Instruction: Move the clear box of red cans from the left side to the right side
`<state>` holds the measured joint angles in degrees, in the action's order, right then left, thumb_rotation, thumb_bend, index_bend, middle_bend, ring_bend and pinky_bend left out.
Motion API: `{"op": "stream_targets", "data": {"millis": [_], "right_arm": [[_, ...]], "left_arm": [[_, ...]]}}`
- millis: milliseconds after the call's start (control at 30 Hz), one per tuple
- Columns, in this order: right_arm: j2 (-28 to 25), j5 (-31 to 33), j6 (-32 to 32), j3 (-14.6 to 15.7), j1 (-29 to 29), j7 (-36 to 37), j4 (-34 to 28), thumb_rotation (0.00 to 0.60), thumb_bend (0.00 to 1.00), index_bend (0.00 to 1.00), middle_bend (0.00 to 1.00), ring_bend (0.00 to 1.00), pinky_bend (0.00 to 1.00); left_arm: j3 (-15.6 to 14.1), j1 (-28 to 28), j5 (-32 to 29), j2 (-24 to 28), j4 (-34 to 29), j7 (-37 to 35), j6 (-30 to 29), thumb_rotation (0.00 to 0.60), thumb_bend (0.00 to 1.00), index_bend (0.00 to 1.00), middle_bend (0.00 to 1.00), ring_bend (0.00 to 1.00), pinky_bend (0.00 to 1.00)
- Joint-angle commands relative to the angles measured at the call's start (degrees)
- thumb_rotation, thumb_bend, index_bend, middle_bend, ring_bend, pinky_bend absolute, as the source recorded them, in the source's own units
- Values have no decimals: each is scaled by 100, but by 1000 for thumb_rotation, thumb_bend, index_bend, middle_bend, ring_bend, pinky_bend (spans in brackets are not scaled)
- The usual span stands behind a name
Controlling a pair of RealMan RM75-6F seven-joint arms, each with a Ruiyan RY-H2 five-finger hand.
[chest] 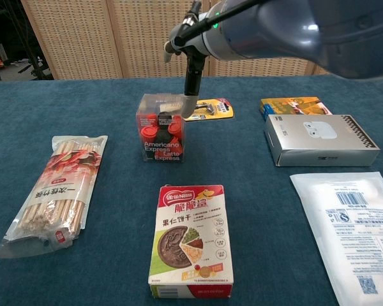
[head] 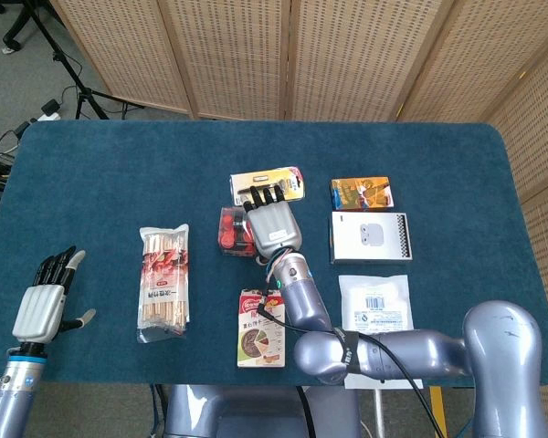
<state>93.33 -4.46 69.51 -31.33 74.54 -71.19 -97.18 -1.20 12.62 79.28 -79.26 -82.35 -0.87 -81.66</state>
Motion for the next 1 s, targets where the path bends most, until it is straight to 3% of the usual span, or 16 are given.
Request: {"op": "stream_targets", "data": {"millis": [33, 400, 1000], "right_arm": [[165, 415, -13, -80, 278, -164, 342, 600, 97, 0, 0, 0, 0], [488, 1360, -214, -137, 787, -416, 1314, 600, 105, 0, 0, 0, 0], [794, 1482, -1033, 152, 881, -325, 2266, 600, 105, 0, 0, 0, 0]], "left_arm": [[39, -9, -14, 23, 16, -59, 55, 600, 178, 8, 0, 0, 0], [111, -28, -10, 57, 43, -196, 308, 600, 178, 8, 0, 0, 0], [159, -39, 30, 59, 27, -201, 577, 600, 179, 8, 0, 0, 0]]}}
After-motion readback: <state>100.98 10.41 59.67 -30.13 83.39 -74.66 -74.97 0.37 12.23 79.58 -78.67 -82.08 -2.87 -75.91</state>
